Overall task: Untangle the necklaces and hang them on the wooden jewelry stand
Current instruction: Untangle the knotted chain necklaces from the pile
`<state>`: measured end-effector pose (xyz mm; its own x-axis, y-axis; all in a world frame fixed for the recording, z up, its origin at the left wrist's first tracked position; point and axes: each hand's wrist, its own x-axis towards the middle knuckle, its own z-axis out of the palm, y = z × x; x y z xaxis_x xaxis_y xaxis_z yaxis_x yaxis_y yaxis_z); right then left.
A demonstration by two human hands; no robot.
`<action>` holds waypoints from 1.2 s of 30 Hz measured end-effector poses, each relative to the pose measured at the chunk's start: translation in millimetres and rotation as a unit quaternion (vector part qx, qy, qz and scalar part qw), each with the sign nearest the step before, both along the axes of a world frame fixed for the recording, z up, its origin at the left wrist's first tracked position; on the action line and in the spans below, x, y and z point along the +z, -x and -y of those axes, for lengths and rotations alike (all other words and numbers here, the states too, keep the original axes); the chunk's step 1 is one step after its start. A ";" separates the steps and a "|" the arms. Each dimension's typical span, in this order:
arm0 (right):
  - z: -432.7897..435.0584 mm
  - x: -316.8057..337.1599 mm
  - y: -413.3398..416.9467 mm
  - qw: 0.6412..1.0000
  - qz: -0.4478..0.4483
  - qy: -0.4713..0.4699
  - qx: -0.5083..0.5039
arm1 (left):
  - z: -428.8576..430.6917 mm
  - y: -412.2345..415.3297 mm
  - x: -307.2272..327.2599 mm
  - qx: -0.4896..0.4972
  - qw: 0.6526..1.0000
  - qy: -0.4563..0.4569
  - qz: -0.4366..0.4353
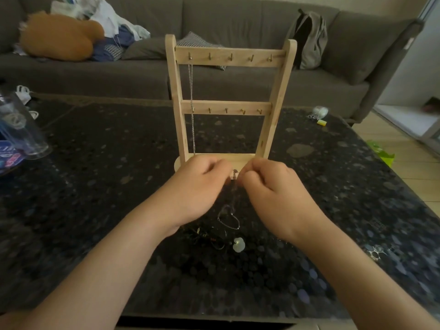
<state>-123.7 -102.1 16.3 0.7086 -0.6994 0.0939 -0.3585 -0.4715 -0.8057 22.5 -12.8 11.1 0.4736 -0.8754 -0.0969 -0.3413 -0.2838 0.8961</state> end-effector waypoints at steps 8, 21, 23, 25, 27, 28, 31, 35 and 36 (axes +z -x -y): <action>7.4 -1.9 -0.8 0.986 0.091 -0.141 -0.017 | 0.6 0.2 4.5 0.000 0.978 0.059 -0.199; 10.0 -3.9 -2.0 0.961 0.165 -0.222 -0.023 | 2.9 -3.8 0.0 0.052 0.966 0.154 -0.203; 8.2 -3.4 -2.5 0.965 0.158 -0.208 -0.030 | 2.3 -4.8 0.2 0.059 0.970 0.156 -0.179; 6.7 -2.5 -3.1 0.971 0.154 -0.182 -0.033 | 1.8 -6.4 -1.1 0.055 0.978 0.151 -0.135; 5.6 -1.9 -3.9 0.973 0.154 -0.168 -0.033 | 1.0 -6.9 -1.1 0.044 0.986 0.136 -0.083; 5.4 -1.8 -4.2 0.974 0.154 -0.164 -0.033 | 0.9 -5.7 -0.5 0.037 0.990 0.124 -0.049; 4.4 -1.8 -3.8 0.976 0.156 -0.148 -0.027 | 1.3 -0.8 0.5 0.037 0.994 0.099 0.027; 5.2 1.2 -1.1 0.980 0.173 -0.103 -0.008 | 0.4 3.6 2.6 0.052 0.990 0.118 0.057; 6.0 2.2 0.1 0.980 0.177 -0.094 -0.005 | -1.0 4.4 4.2 0.049 0.987 0.131 0.074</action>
